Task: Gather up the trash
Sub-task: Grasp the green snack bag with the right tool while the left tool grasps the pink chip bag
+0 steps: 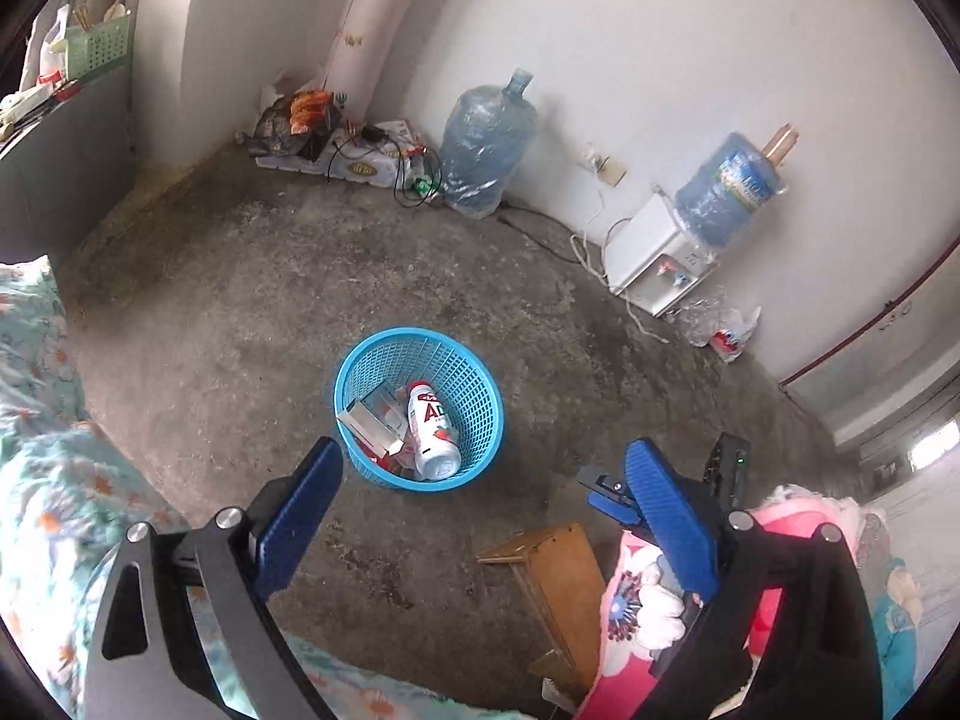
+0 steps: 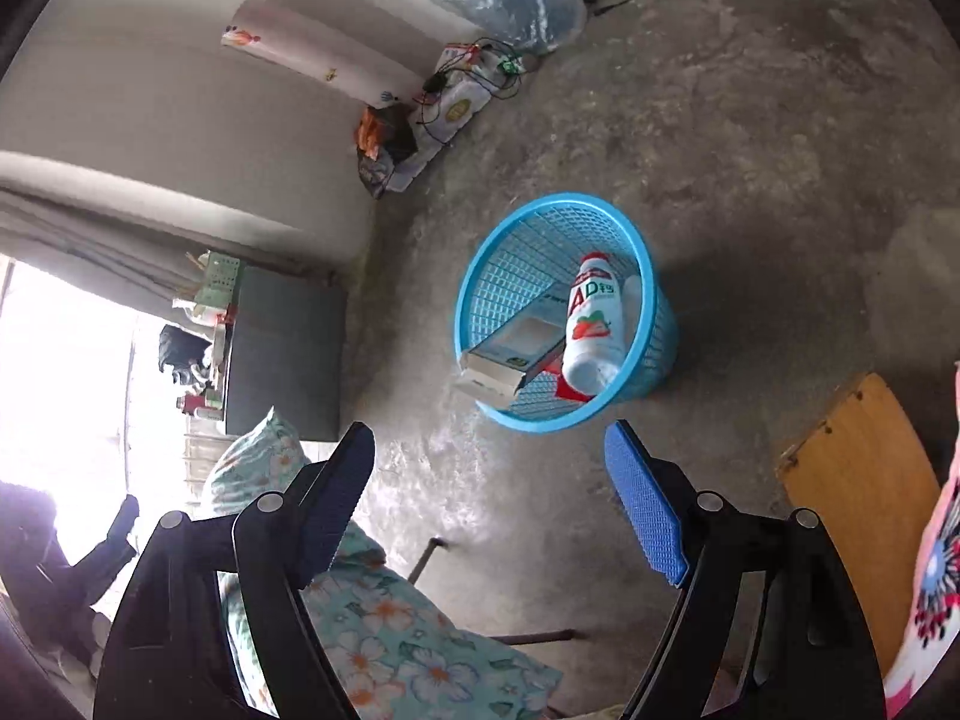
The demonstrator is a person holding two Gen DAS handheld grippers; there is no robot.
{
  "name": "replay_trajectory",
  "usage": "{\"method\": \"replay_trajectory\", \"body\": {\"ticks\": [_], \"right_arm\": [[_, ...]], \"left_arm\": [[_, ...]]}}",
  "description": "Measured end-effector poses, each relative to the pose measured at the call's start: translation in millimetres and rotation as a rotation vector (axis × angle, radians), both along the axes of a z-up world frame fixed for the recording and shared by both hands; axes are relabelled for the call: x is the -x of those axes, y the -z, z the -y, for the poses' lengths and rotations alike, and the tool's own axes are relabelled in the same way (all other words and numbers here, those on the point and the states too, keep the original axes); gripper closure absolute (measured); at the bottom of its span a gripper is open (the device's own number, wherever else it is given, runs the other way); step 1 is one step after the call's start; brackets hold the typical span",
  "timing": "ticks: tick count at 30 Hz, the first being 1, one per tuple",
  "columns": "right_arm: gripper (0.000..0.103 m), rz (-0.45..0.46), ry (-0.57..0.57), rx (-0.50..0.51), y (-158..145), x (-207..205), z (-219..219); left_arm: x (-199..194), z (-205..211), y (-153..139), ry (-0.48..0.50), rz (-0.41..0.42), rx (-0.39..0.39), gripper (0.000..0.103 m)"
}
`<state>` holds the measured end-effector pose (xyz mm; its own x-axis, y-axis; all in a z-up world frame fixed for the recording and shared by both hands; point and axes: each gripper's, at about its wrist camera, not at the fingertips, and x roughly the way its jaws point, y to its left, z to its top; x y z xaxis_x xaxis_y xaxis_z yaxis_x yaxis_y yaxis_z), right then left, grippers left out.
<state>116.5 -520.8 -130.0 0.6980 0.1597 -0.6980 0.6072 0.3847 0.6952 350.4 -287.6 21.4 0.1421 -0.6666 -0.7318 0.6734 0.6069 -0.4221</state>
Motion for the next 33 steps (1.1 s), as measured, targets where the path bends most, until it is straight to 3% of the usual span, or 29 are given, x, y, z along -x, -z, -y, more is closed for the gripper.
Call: {"method": "replay_trajectory", "body": {"ticks": [3, 7, 10, 15, 19, 23, 30, 33], "right_arm": [[0.027, 0.092, -0.154, 0.083, -45, 3, -43], [0.027, 0.241, -0.439, 0.058, -88, -8, -119], [0.027, 0.292, -0.671, -0.016, -102, -27, -191], [0.027, 0.28, -0.991, -0.108, -106, -43, -306], [0.031, 0.191, -1.146, -0.151, -94, -39, -380], [0.037, 0.078, -1.179, -0.127, -80, -38, -417], [0.044, 0.042, -1.186, -0.146, -83, -41, -447], [0.067, 0.011, -1.194, -0.15, -82, -41, -453]], "left_arm": [[25, -93, -57, -0.075, 0.099, 0.05, 0.01], [81, -238, -103, -0.317, 0.269, 0.049, 0.01], [134, -333, -101, -0.511, 0.327, -0.008, 0.01], [217, -442, -58, -0.748, 0.271, -0.074, 0.01], [255, -486, -4, -0.889, 0.166, -0.08, 0.01], [264, -509, 38, -0.959, 0.075, -0.069, 0.018], [257, -501, 67, -0.895, 0.047, -0.048, 0.025], [256, -496, 69, -0.87, 0.04, -0.025, 0.025]]}}
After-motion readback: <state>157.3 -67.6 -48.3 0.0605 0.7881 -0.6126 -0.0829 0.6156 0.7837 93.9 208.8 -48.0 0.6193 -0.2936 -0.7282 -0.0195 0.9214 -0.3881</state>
